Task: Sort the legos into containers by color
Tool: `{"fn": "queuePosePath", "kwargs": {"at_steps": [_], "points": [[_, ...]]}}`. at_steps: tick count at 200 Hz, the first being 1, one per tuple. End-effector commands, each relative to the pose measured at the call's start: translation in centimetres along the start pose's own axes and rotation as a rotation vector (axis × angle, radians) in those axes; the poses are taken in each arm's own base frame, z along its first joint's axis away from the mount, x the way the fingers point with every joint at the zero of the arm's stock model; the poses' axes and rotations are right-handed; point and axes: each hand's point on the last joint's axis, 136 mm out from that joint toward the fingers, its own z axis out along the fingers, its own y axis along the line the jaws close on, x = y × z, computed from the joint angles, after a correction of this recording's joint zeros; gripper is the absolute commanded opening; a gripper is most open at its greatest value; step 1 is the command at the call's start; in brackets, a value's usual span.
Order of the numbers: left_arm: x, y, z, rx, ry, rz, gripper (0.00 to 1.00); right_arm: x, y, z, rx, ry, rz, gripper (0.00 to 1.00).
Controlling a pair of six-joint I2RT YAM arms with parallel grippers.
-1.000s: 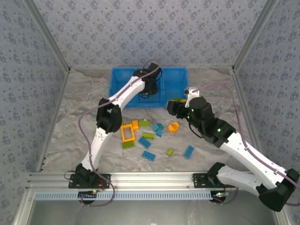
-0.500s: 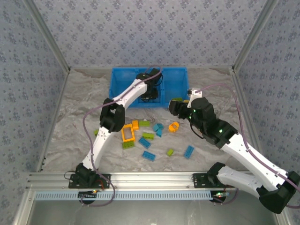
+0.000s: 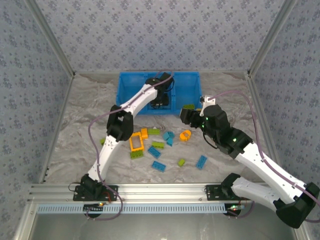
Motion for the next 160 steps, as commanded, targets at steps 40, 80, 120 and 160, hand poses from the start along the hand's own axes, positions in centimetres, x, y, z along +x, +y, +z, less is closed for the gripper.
{"fn": "queuePosePath", "kwargs": {"at_steps": [40, 80, 120, 160], "points": [[-4.4, 0.6, -13.7, 0.032, -0.245, -0.093, 0.46, -0.9, -0.6, -1.3, 0.046, 0.017, -0.017, 0.72], [-5.0, 0.9, -19.0, 0.090, -0.326, -0.149, 0.45, 2.8, -5.3, -3.0, 0.318, 0.191, 0.083, 0.70], [-3.5, 0.6, -25.1, 0.203, -0.443, -0.144, 0.45, 8.4, -8.3, -5.1, 0.497, 0.370, 0.177, 0.67], [1.6, -0.7, -29.9, 0.368, -0.518, 0.041, 0.47, 14.6, -10.5, -6.2, 0.614, 0.517, 0.326, 0.73]]}}
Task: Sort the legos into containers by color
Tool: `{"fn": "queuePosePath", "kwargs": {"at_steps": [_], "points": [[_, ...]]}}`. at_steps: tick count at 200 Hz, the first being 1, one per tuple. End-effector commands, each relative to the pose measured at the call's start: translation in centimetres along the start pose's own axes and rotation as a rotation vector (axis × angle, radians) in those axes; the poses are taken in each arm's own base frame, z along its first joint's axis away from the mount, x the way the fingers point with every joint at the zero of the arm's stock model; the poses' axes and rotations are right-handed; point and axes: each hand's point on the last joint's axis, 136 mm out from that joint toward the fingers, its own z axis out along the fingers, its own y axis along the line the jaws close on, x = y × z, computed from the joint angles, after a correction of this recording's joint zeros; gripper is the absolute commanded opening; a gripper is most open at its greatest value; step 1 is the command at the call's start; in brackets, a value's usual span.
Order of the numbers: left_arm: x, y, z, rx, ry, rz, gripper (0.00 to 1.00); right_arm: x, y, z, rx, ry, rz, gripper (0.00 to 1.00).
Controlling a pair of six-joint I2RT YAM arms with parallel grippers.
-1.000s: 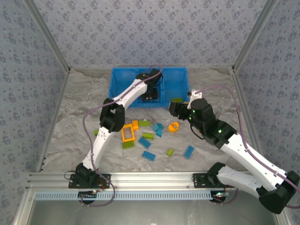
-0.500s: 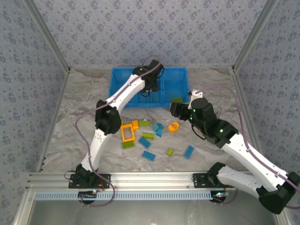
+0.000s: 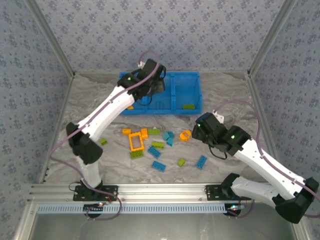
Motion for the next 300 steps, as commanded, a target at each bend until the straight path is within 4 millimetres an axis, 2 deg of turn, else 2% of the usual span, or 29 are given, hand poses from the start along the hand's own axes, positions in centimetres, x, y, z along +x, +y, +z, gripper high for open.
{"fn": "queuePosePath", "kwargs": {"at_steps": [1, 14, 29, 37, 55, 79, 103, 132, 171, 190, 207, 215, 221, 244, 259, 272, 280, 300], "points": [[0.4, -2.3, -4.3, 0.161, -0.082, 0.093, 0.47, 4.3, -3.7, 1.4, 0.141, 0.142, 0.122, 0.73], [2.1, -3.0, -6.2, 0.262, -0.104, 0.122, 0.47, 6.4, -4.3, 3.2, 0.140, 0.210, 0.157, 0.73], [5.0, -3.0, -8.0, 0.379, -0.102, 0.143, 0.49, 9.0, -4.9, 5.1, 0.141, 0.293, 0.194, 0.73], [6.0, -3.3, -9.4, 0.452, -0.110, 0.162, 0.49, 9.9, -5.1, 6.0, 0.136, 0.314, 0.207, 0.73], [10.0, -3.2, -11.1, 0.579, -0.062, 0.222, 0.49, 11.8, -6.0, 7.5, 0.154, 0.366, 0.237, 0.73], [14.6, -1.2, -12.3, 0.632, 0.015, 0.237, 0.50, 12.5, -6.0, 9.0, 0.133, 0.387, 0.253, 0.73], [17.4, 1.4, -13.0, 0.623, 0.055, 0.209, 0.51, 12.0, -5.5, 9.4, 0.097, 0.372, 0.226, 0.71], [18.3, 3.3, -13.4, 0.602, 0.062, 0.172, 0.51, 12.3, -6.1, 9.8, 0.120, 0.386, 0.228, 0.68], [17.8, 3.2, -13.7, 0.602, 0.047, 0.176, 0.51, 13.5, -6.4, 10.9, 0.140, 0.442, 0.241, 0.60], [17.4, 3.0, -13.9, 0.601, 0.036, 0.182, 0.51, 13.4, -6.6, 10.9, 0.149, 0.433, 0.238, 0.47], [16.8, 3.2, -14.2, 0.594, 0.014, 0.171, 0.51, 11.9, -6.1, 10.2, 0.136, 0.377, 0.203, 0.37], [16.5, 3.4, -14.4, 0.586, -0.001, 0.165, 0.51, 10.8, -5.3, 9.6, 0.120, 0.332, 0.159, 0.34], [16.2, 3.6, -14.5, 0.578, -0.015, 0.160, 0.50, 9.4, -4.0, 9.0, 0.086, 0.287, 0.109, 0.32], [14.9, 4.7, -15.0, 0.528, -0.076, 0.132, 0.50, 4.0, 2.6, 6.8, 0.000, 0.141, -0.133, 0.32], [14.0, 5.7, -14.9, 0.473, -0.117, 0.116, 0.50, 0.9, 6.9, 6.7, -0.025, 0.093, -0.235, 0.32], [13.4, 6.5, -14.8, 0.431, -0.148, 0.096, 0.50, -1.4, 10.1, 8.0, -0.039, 0.063, -0.286, 0.32], [13.1, 6.8, -14.7, 0.412, -0.161, 0.087, 0.50, -3.8, 12.6, 8.3, -0.069, 0.025, -0.295, 0.32], [12.7, 7.0, -14.6, 0.399, -0.179, 0.071, 0.50, -7.0, 17.1, 11.1, -0.100, -0.001, -0.352, 0.31]]}}
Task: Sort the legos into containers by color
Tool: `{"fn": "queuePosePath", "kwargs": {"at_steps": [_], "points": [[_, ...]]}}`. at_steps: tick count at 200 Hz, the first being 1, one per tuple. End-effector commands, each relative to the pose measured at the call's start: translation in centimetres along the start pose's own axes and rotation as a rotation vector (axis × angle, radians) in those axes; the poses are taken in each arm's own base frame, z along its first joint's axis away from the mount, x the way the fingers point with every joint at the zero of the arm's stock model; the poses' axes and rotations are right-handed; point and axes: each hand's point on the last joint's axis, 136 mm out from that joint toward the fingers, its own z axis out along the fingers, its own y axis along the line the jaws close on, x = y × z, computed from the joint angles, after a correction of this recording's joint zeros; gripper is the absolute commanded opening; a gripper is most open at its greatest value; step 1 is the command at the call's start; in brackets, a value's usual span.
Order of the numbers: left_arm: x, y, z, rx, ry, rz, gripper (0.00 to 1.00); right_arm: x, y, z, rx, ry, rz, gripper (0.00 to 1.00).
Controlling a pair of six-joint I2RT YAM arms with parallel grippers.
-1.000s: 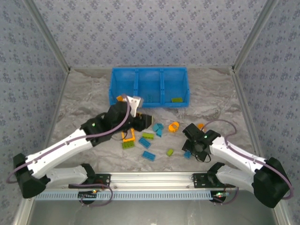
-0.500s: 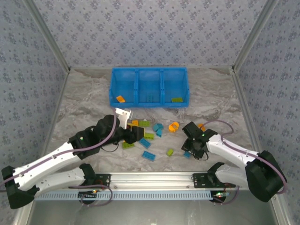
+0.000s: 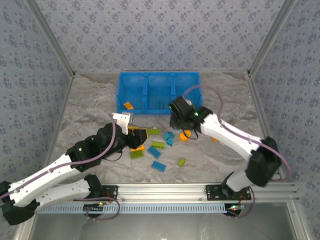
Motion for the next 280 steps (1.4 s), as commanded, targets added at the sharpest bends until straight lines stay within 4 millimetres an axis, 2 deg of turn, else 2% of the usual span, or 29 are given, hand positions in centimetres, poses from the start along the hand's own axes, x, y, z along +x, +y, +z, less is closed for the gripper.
{"fn": "queuePosePath", "kwargs": {"at_steps": [1, 20, 47, 87, 125, 186, 203, 217, 235, 251, 280], "points": [[-2.0, 0.5, -0.8, -0.051, -0.077, -0.028, 0.50, -4.4, 2.0, 3.3, 0.031, -0.049, -0.156, 0.31], [-1.9, 0.5, -0.6, -0.056, -0.077, -0.034, 0.50, -7.5, 5.3, 5.6, -0.028, -0.077, -0.204, 0.30], [-1.9, 0.4, -0.5, -0.058, -0.067, -0.029, 0.50, -10.5, 6.7, 9.3, -0.046, -0.058, -0.179, 0.31], [-2.2, 0.3, -1.0, -0.058, -0.069, -0.021, 0.50, -11.5, 6.5, 14.9, -0.071, -0.004, -0.111, 0.32], [-2.0, 0.3, -1.0, -0.054, -0.058, -0.028, 0.49, -11.7, 7.1, 18.0, -0.096, 0.018, -0.112, 0.34], [-1.5, 0.6, -0.9, -0.060, -0.047, -0.034, 0.49, -11.2, 5.5, 20.3, -0.052, 0.062, -0.053, 0.40], [-1.4, 0.6, -0.8, -0.061, -0.044, -0.034, 0.49, -11.0, 5.6, 20.7, -0.063, 0.071, -0.051, 0.41], [-1.2, 0.7, -0.8, -0.063, -0.040, -0.035, 0.49, -11.0, 5.8, 20.7, -0.068, 0.070, -0.057, 0.47], [-1.0, 0.9, -0.7, -0.066, -0.034, -0.038, 0.49, -11.2, 5.9, 20.3, -0.068, 0.066, -0.059, 0.53], [-0.9, 0.9, -0.8, -0.066, -0.035, -0.040, 0.49, -11.4, 6.1, 19.8, -0.068, 0.057, -0.061, 0.54], [-0.7, 1.9, -0.8, -0.109, -0.034, -0.054, 0.49, -12.9, 7.3, 17.1, -0.083, -0.002, -0.075, 0.54]]}}
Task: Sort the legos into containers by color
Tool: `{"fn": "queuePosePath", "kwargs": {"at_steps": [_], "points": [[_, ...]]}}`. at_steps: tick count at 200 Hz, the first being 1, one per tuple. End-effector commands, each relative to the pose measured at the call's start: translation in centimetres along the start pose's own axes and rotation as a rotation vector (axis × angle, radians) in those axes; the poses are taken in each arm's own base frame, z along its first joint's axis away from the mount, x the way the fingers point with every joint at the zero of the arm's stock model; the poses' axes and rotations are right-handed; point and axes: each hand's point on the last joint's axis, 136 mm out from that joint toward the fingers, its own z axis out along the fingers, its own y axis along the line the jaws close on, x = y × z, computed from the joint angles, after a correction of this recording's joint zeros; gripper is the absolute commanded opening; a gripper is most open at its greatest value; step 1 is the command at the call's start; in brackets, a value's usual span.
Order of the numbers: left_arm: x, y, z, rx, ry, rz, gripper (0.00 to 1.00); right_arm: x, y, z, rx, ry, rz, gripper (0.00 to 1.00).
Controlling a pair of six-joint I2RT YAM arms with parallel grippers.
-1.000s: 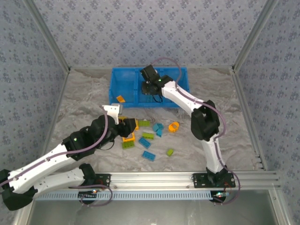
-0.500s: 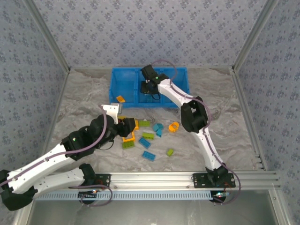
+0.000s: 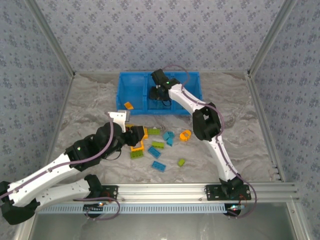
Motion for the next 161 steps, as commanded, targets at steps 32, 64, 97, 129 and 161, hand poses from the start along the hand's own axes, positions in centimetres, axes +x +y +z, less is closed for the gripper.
{"fn": "queuePosePath", "kwargs": {"at_steps": [32, 64, 97, 129, 161], "points": [[0.6, 2.5, -0.5, -0.121, -0.002, -0.066, 0.49, -4.4, 2.8, -8.5, -0.012, -0.173, -0.027, 0.53], [1.9, 5.6, 0.0, -0.286, 0.062, -0.148, 0.50, -6.5, 3.4, -15.4, 0.002, -0.315, -0.028, 0.53], [4.0, 10.1, 2.2, -0.433, 0.230, -0.338, 0.51, -5.8, 3.6, -21.4, -0.035, -0.435, -0.038, 0.53], [5.2, 12.6, 5.1, -0.445, 0.314, -0.470, 0.52, -1.5, 5.4, -26.5, -0.204, -0.529, -0.150, 0.56], [7.4, 13.5, 7.7, -0.457, 0.403, -0.438, 0.51, 5.0, 5.5, -27.0, -0.300, -0.456, -0.245, 0.57]]}}
